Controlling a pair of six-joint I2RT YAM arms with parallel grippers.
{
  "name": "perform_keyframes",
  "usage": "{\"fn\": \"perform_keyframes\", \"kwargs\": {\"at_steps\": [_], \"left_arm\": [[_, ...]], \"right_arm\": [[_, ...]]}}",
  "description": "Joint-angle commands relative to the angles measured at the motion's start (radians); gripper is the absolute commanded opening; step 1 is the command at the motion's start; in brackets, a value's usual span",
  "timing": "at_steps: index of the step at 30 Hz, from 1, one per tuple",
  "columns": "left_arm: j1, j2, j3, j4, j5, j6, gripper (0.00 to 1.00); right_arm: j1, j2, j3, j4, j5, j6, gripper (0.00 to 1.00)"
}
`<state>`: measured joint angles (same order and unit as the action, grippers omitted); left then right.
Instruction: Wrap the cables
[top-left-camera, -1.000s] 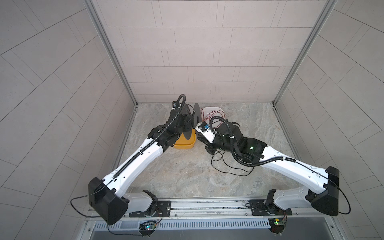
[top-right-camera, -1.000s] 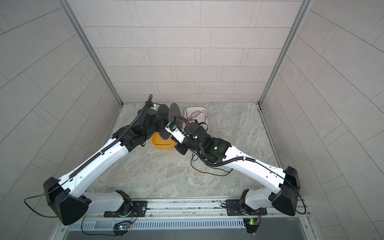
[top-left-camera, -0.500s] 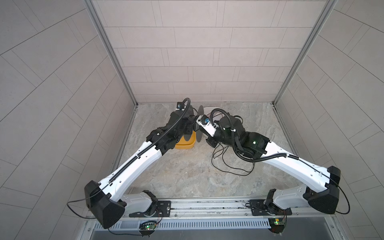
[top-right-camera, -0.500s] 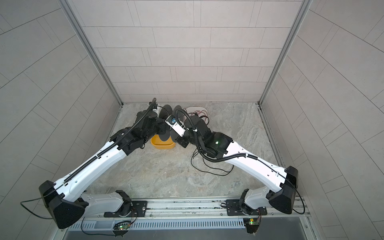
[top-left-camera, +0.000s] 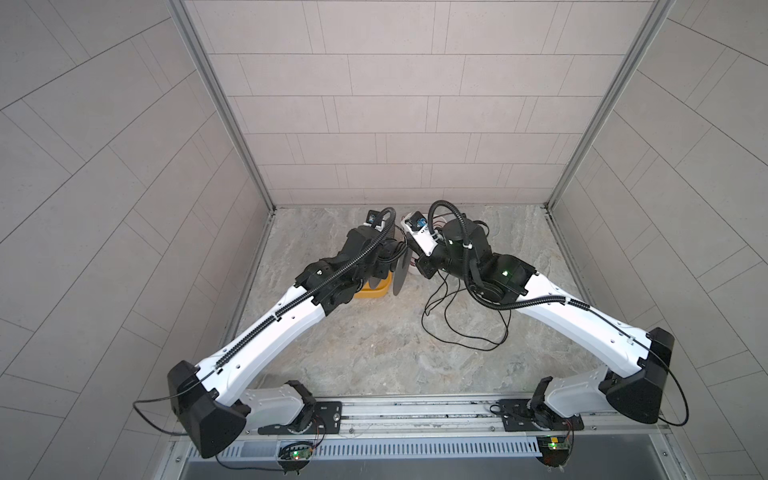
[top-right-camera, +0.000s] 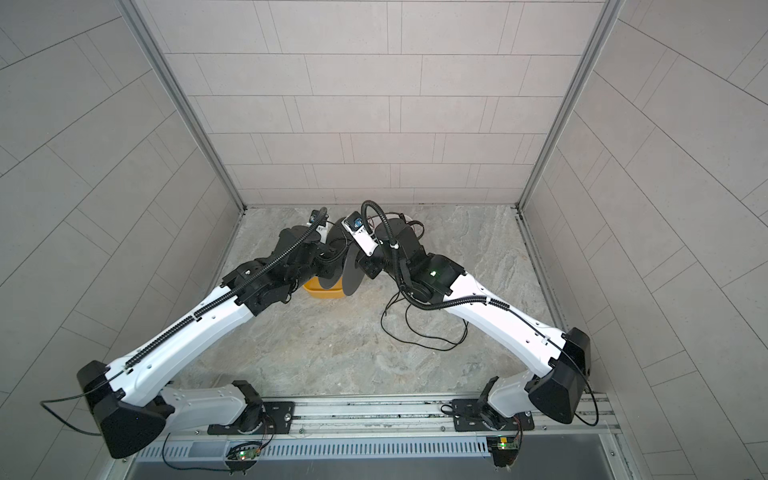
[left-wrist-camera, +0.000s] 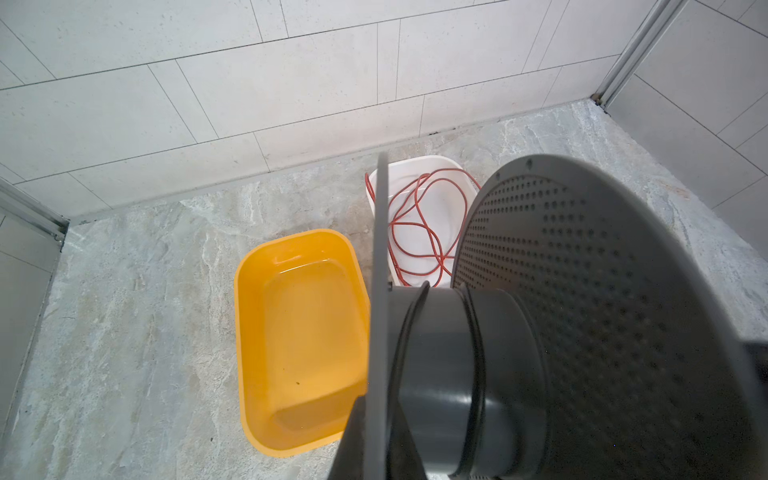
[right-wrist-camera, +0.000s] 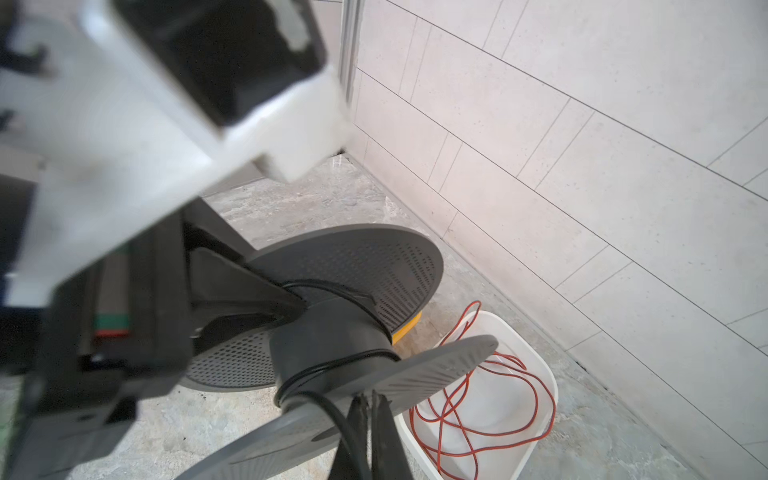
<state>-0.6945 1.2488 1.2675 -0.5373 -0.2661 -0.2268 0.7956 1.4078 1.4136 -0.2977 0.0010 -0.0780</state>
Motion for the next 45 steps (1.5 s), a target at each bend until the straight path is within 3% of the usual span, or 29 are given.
{"fn": "perform_keyframes", "kwargs": {"at_steps": [1, 17, 25, 38, 45], "left_arm": [[-0.007, -0.037, 0.002, -0.013, -0.011, 0.028, 0.0], [-0.01, -0.064, 0.059, -0.096, 0.039, 0.052, 0.0], [-0.01, -0.074, 0.07, -0.104, 0.093, 0.054, 0.0], [-0.005, -0.042, 0.138, -0.145, 0.065, 0.048, 0.0], [0.012, -0.019, 0.184, -0.151, 0.127, 0.04, 0.0]], "right_arm": [[-0.036, 0.006, 0.036, 0.052, 0.029, 0.04, 0.0], [-0.218, 0.055, -0.002, 0.077, -0.084, 0.147, 0.0], [-0.258, 0.089, -0.024, 0.099, -0.113, 0.164, 0.01], [-0.321, 0.085, -0.133, 0.172, -0.169, 0.203, 0.1], [-0.331, 0.079, -0.198, 0.206, -0.193, 0.216, 0.16]]}}
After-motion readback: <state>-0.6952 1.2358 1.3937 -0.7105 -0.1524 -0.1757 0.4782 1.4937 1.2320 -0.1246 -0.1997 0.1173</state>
